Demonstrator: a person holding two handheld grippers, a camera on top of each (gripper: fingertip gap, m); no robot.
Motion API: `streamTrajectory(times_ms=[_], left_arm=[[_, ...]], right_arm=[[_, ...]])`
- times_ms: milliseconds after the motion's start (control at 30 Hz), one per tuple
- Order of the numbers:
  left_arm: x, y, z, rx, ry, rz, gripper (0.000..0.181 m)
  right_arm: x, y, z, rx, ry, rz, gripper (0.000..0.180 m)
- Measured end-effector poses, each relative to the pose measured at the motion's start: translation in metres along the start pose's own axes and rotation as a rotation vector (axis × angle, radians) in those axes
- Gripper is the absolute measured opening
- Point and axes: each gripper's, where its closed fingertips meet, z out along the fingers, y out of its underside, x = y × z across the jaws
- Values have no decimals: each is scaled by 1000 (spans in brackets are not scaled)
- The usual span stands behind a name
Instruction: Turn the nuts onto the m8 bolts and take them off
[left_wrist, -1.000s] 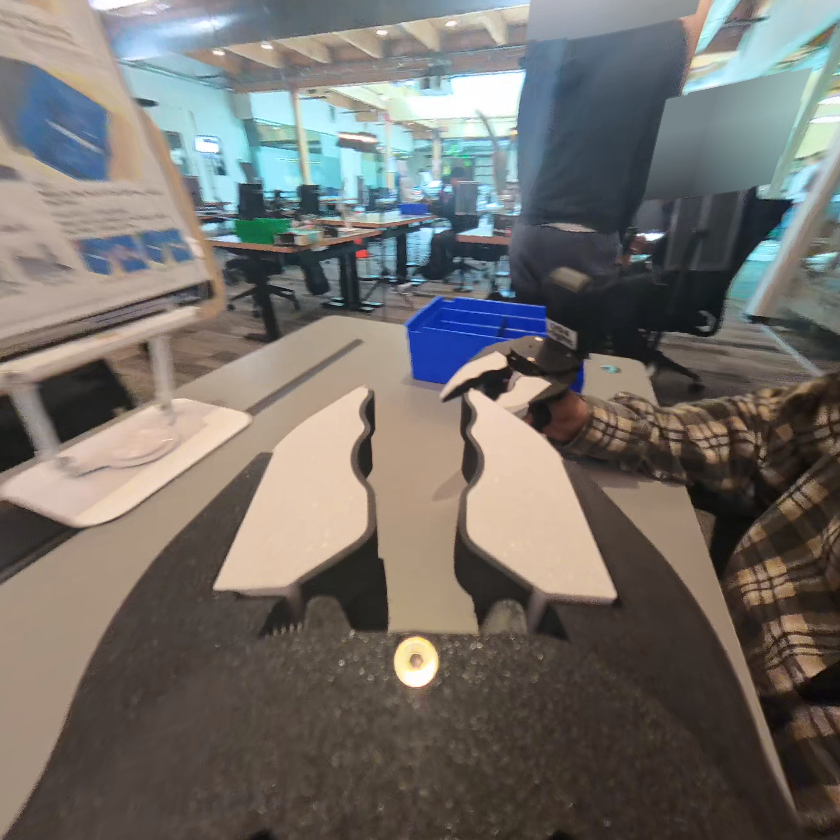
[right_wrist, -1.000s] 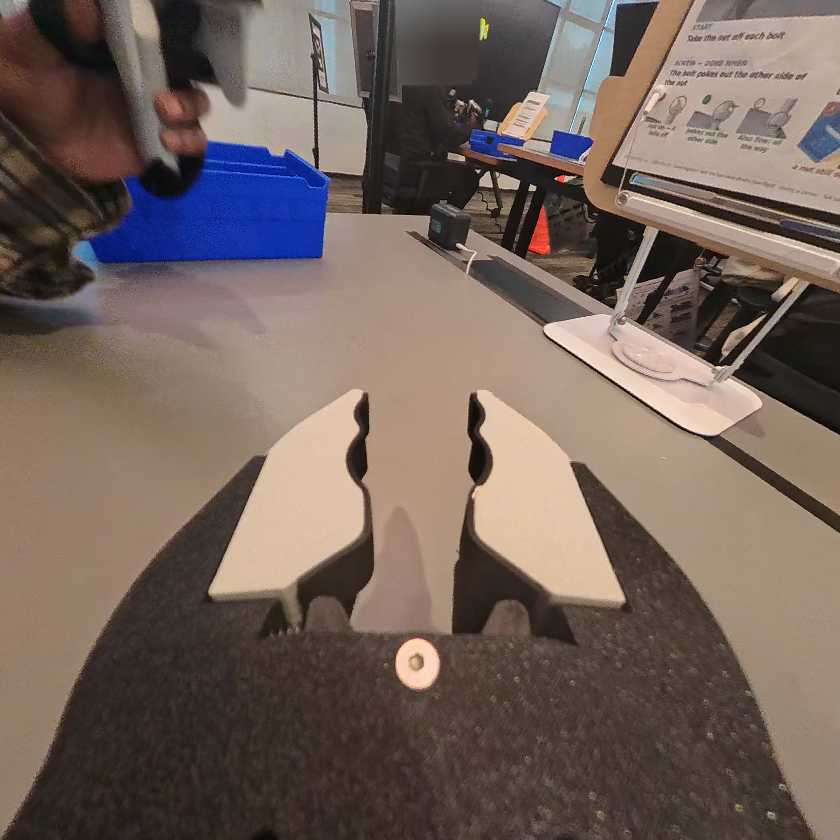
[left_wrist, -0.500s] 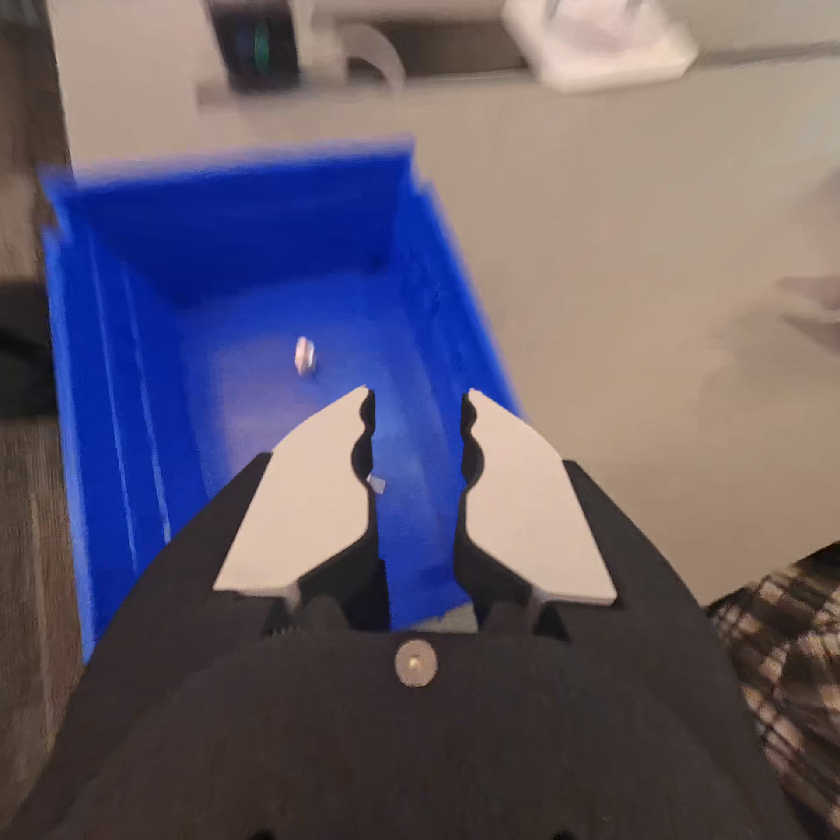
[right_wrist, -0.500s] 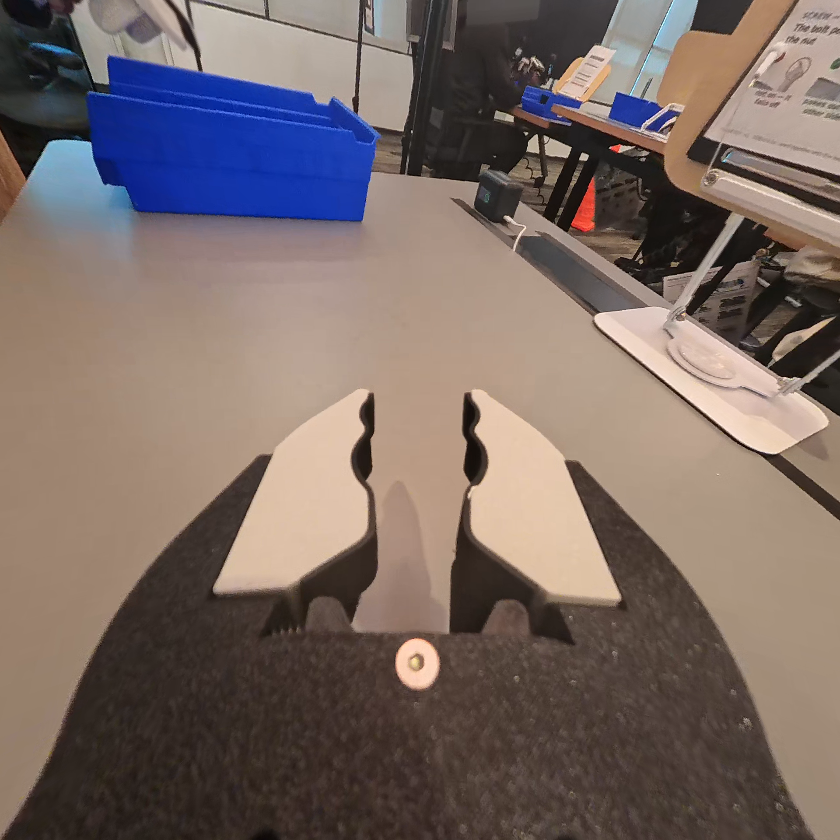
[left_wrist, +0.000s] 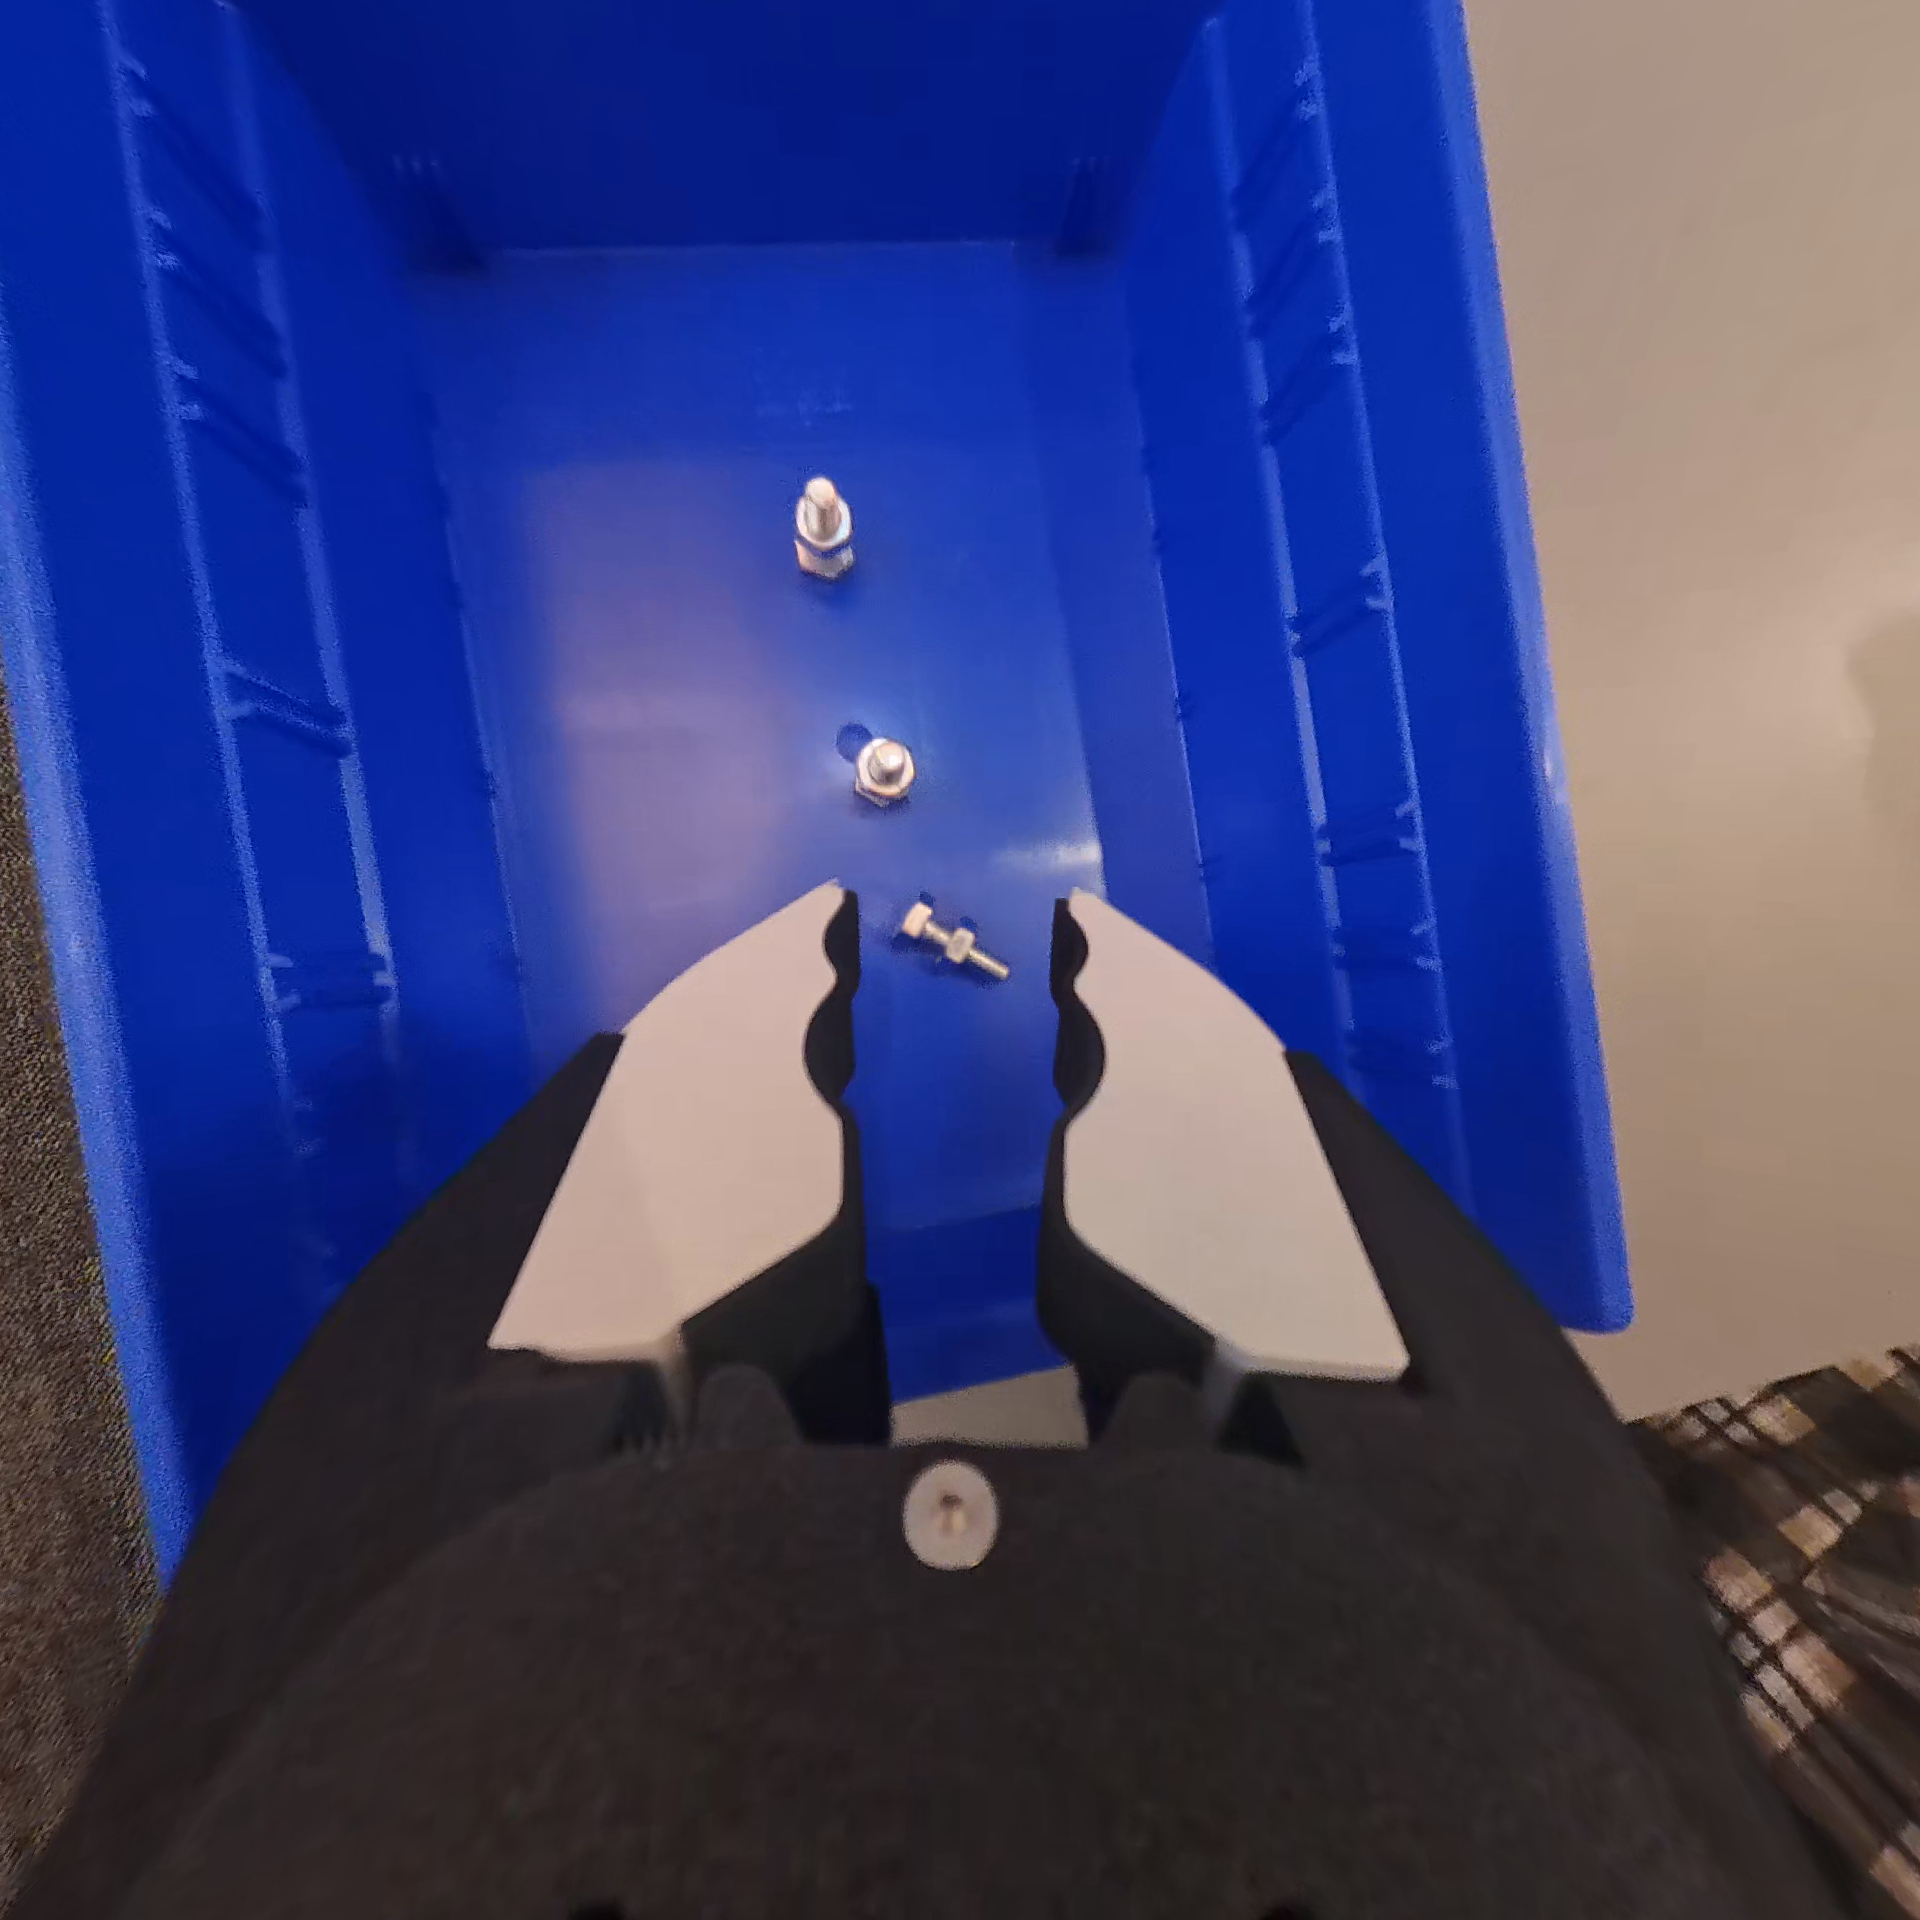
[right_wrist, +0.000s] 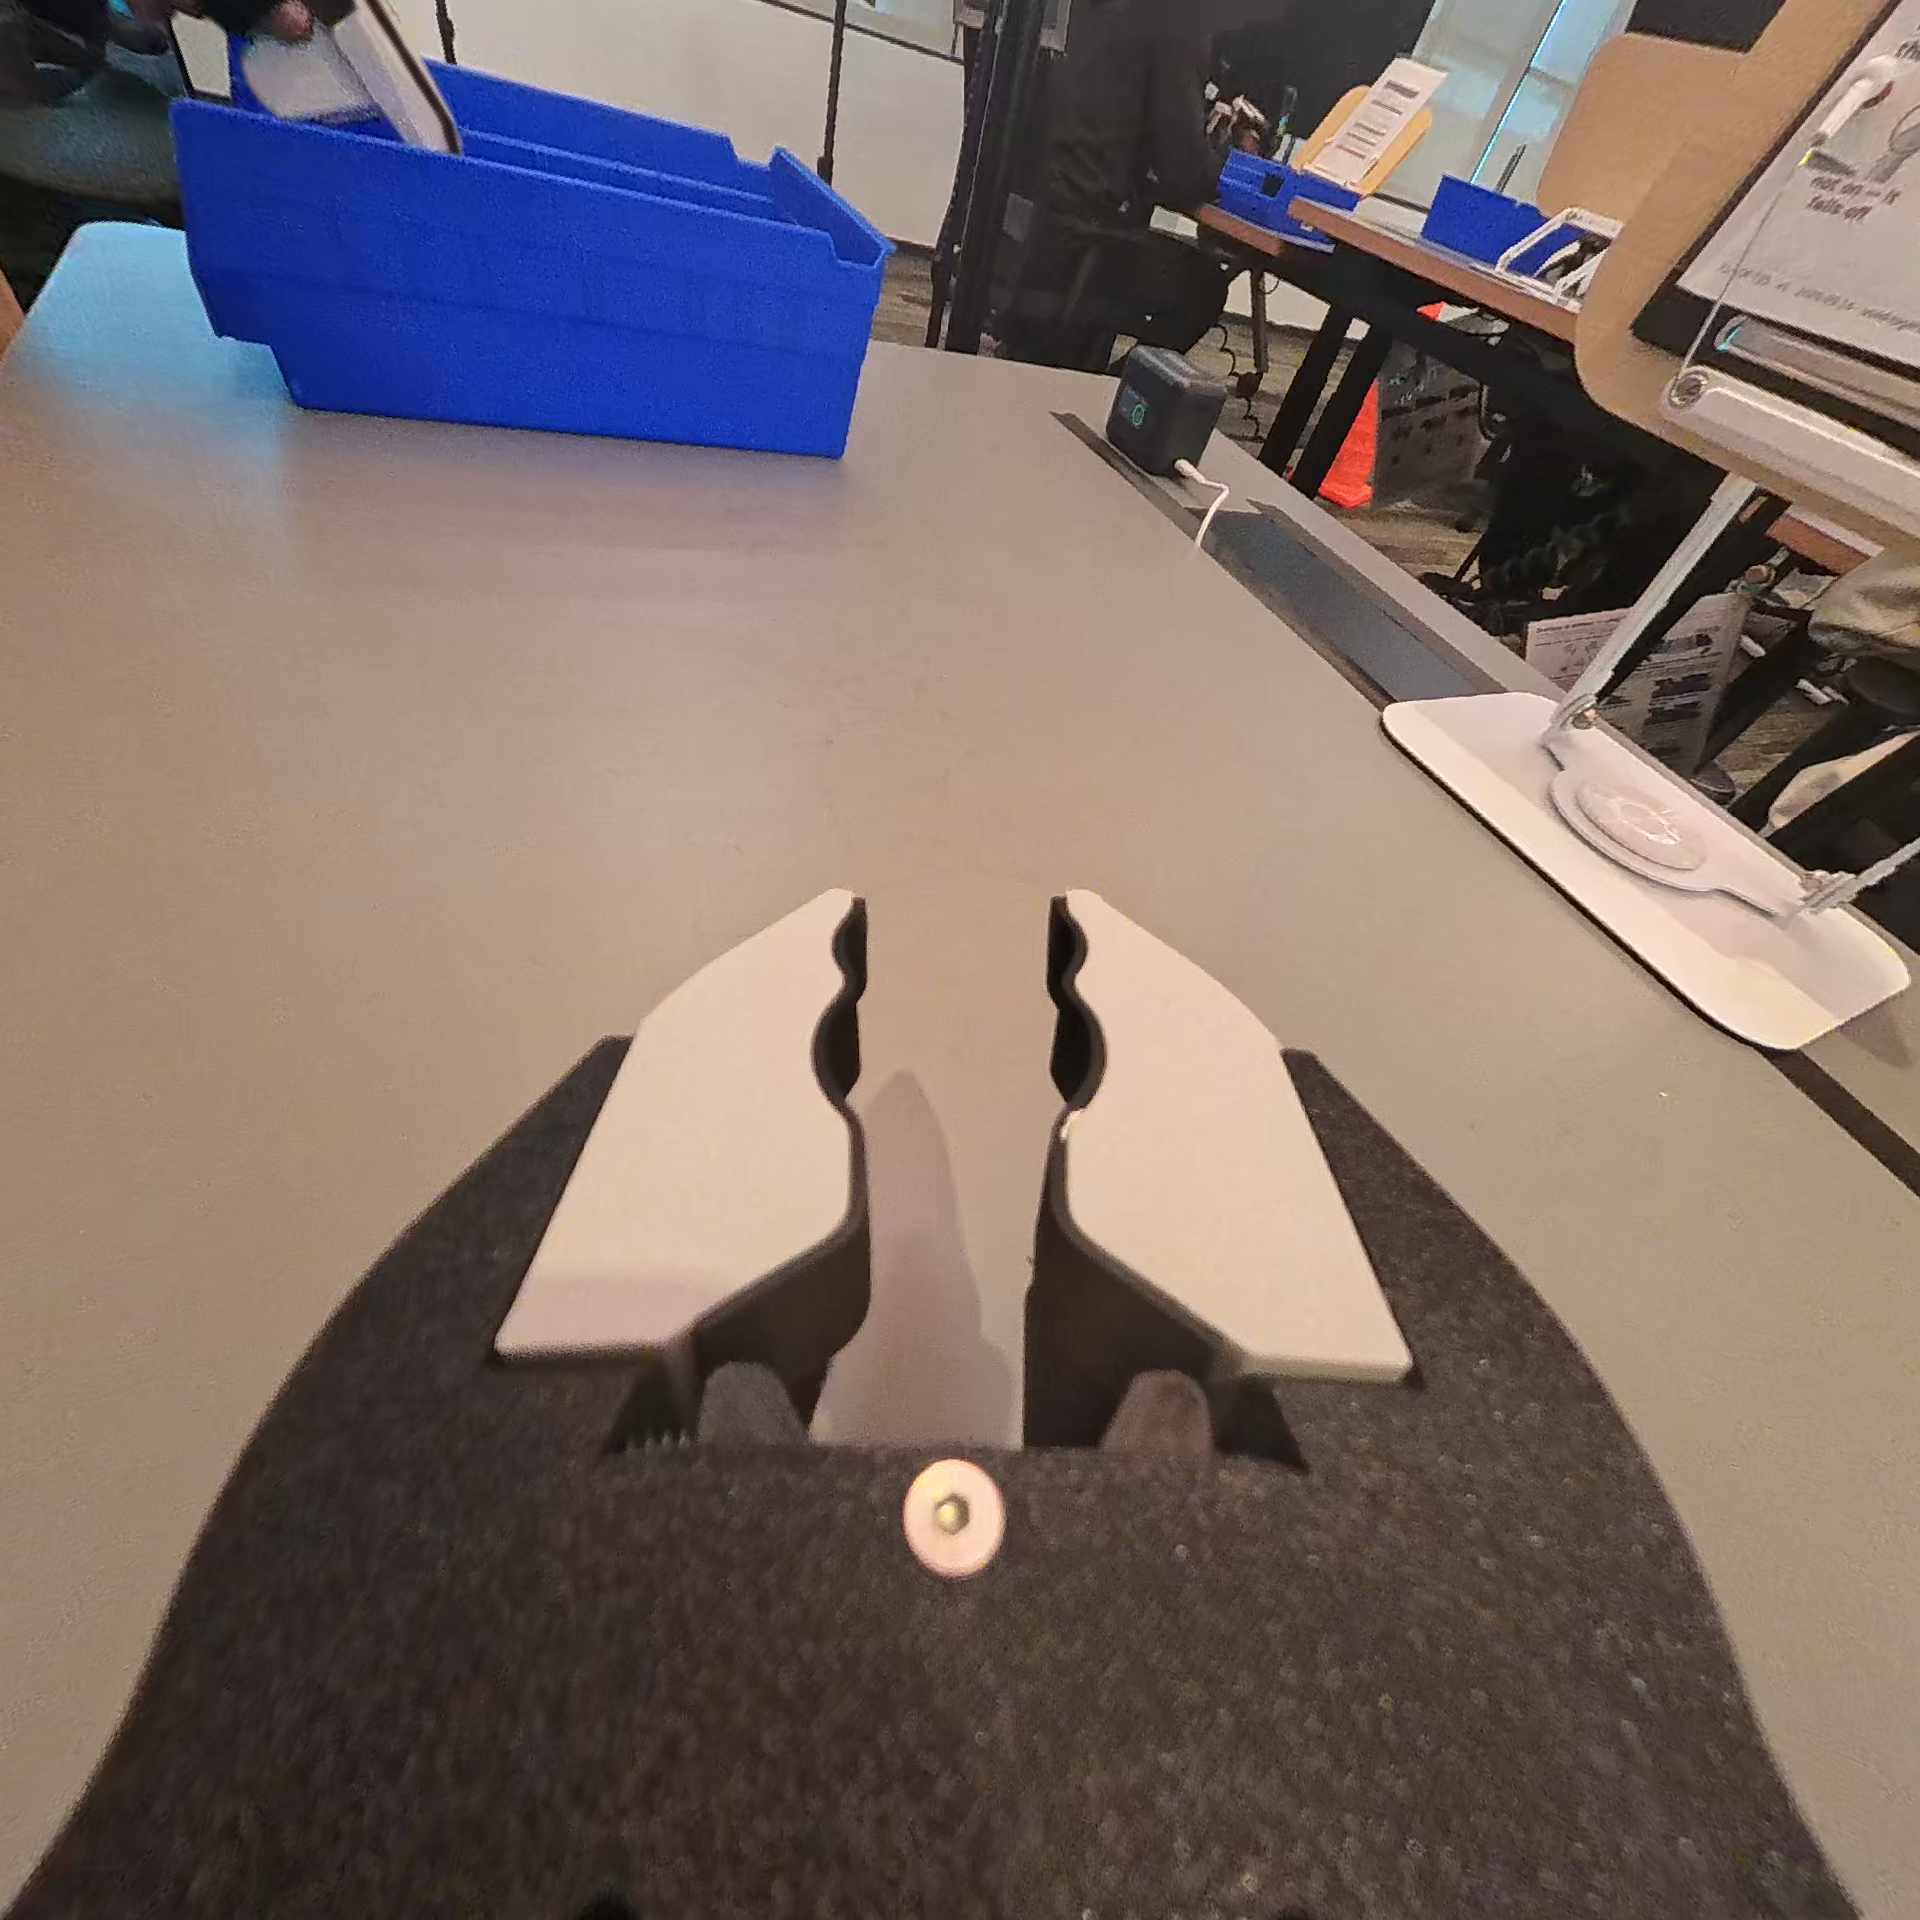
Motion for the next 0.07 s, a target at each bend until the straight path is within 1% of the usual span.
streamTrajectory(times_ms=[33, 67], left_arm=[[0, -3, 1, 6, 3, 6, 35], [0, -5, 4, 8, 3, 21, 35]], right_arm=[[0, 0, 0, -1, -2, 1, 32], [0, 0, 1, -1, -3, 1, 32]])
